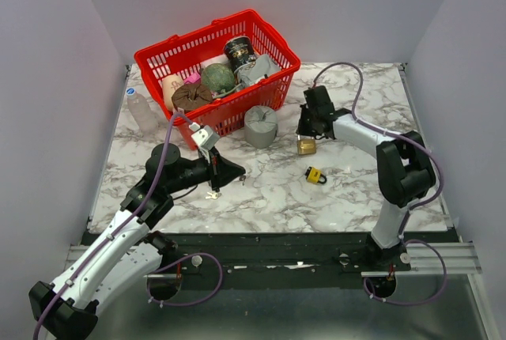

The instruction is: Unlock with the key

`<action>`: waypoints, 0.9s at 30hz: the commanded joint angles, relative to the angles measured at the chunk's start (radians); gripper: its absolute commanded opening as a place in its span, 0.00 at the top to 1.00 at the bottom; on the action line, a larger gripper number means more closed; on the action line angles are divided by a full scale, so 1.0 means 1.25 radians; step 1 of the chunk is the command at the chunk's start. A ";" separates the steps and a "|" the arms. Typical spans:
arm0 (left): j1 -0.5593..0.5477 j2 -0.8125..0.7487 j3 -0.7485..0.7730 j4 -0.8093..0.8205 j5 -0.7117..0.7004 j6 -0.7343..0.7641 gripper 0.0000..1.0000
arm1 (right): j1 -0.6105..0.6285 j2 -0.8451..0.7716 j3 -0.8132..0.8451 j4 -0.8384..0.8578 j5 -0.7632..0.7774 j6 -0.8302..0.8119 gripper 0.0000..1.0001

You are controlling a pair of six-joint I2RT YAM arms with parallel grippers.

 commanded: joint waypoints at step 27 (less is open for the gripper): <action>0.010 0.017 -0.001 -0.002 0.010 0.008 1.00 | 0.309 -0.011 -0.163 0.290 -0.095 0.196 0.80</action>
